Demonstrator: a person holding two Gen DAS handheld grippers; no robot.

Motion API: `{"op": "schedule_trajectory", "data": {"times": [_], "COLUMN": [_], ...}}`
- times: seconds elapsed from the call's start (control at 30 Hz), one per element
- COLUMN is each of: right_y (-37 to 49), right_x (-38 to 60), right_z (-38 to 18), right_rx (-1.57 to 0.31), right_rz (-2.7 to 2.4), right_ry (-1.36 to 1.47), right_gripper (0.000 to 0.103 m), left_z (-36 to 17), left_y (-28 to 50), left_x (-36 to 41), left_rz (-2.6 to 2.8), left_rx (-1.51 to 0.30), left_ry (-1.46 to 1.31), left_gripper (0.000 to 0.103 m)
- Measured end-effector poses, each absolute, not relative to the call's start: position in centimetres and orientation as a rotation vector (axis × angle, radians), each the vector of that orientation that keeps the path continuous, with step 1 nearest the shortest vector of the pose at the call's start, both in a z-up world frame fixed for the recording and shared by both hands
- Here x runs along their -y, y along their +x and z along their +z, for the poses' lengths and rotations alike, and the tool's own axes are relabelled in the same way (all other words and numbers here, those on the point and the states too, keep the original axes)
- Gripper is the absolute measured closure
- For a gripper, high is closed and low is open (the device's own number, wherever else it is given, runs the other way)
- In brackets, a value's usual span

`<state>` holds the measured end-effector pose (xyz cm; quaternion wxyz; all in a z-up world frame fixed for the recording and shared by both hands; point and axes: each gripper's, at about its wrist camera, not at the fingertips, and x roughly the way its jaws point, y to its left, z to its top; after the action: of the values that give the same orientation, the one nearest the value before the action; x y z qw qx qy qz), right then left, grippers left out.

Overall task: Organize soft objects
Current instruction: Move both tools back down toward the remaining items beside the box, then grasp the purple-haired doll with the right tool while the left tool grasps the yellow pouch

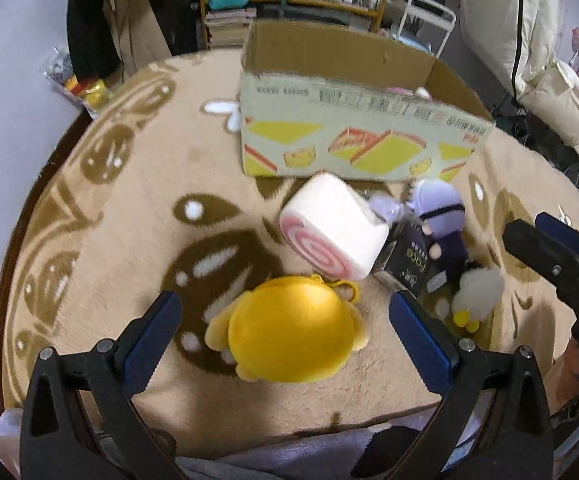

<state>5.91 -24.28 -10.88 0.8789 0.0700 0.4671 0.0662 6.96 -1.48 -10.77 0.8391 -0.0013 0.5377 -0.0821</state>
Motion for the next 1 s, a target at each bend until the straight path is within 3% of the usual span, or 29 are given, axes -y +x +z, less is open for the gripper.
{"op": "schedule_trajectory", "data": {"times": [0.4,0.63,0.87,1.0], "right_y": [7.4,7.1,7.0,7.1], "right_x": [26.7,27.6,27.2,27.0], "right_z": [-17.1,-19.2,-19.7,-19.7], "right_rx": [-1.257,-1.341,-1.376,-1.384], "right_rz": [0.069,0.058,0.059,0.050], "right_ry": [0.279,0.347,0.346,0.344], "right_gripper": [0.000,0.009,0.029,0.032], "left_z": [-15.2,-16.3,-17.0,-17.6], "left_y": [9.1,9.6,9.9,9.8], "left_x": [2.2,3.0,3.4,4.2], "left_rz": [-0.220,-0.166,-0.138,-0.132], "left_rx": [-1.322,-1.357,-1.385,-1.390], "left_ry": [-0.095,-0.059,-0.041,-0.034], "left_gripper": [0.001,0.001,0.001,0.001]}}
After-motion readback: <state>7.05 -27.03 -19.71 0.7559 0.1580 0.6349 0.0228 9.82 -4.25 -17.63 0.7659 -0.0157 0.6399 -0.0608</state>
